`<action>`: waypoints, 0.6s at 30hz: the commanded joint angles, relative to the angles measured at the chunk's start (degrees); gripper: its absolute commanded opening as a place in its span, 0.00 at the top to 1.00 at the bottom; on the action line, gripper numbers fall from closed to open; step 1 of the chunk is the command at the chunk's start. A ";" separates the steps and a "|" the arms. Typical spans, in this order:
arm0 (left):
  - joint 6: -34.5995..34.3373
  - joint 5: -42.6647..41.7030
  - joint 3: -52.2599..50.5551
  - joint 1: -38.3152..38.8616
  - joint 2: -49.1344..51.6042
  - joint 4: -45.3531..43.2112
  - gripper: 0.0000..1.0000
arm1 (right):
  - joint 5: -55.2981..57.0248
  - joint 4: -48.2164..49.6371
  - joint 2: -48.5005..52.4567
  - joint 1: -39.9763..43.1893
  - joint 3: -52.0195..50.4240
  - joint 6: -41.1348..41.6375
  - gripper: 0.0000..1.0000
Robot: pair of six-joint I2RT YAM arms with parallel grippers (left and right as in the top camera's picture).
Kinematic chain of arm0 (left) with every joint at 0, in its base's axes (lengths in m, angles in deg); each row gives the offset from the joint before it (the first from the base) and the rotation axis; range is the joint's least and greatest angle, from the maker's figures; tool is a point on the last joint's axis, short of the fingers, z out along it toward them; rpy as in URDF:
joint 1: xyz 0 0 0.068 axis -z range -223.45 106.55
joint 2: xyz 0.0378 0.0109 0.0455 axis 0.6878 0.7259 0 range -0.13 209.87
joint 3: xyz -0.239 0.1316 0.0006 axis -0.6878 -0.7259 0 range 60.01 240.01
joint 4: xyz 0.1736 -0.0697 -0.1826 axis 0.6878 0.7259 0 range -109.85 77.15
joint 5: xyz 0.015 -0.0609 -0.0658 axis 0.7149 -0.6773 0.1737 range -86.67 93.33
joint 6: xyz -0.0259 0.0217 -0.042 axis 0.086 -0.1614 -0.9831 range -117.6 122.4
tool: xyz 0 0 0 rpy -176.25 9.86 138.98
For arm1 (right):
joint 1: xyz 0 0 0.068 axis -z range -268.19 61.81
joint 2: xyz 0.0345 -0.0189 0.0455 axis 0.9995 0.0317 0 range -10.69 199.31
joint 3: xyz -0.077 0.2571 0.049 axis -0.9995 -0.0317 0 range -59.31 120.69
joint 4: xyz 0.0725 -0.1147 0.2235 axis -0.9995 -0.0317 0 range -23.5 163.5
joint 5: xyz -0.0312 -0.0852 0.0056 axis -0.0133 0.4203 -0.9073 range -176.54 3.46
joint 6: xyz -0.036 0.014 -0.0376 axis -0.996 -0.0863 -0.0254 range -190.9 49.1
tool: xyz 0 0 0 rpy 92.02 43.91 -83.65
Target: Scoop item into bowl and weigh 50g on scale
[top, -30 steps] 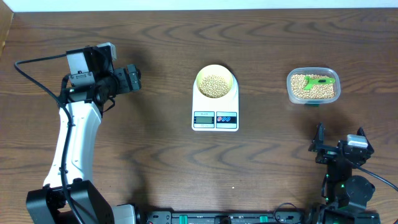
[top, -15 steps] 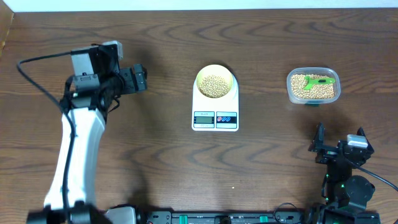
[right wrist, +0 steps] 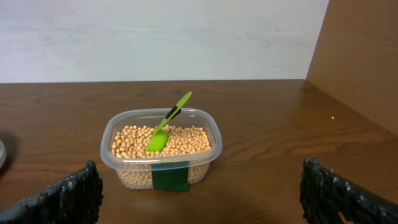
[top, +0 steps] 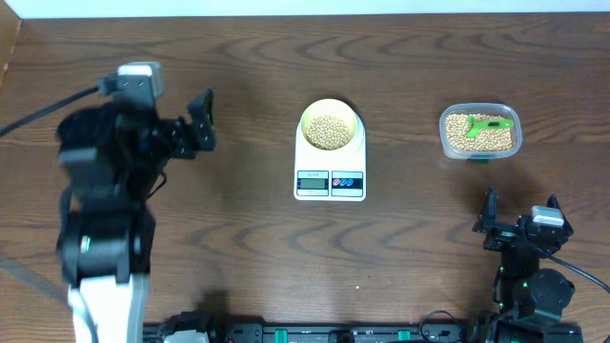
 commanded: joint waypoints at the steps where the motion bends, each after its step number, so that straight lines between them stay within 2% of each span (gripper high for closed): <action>1: -0.15 -0.72 0.17 0.83 -7.10 -1.09 0.02 | 0.50 -0.31 -0.09 -0.20 -0.04 0.74 0.01; 5: -0.13 -0.72 0.17 0.85 -15.76 -1.18 0.02 | 0.50 -0.31 -0.09 -0.20 -0.04 0.74 0.01; 10: -0.11 -0.70 0.20 0.85 -21.99 1.75 0.02 | 0.50 -0.31 -0.11 -0.20 -0.04 0.74 0.01; 18: -0.11 -0.70 0.17 0.83 -25.42 5.29 0.02 | 0.50 -0.31 -0.09 -0.20 -0.04 0.74 0.01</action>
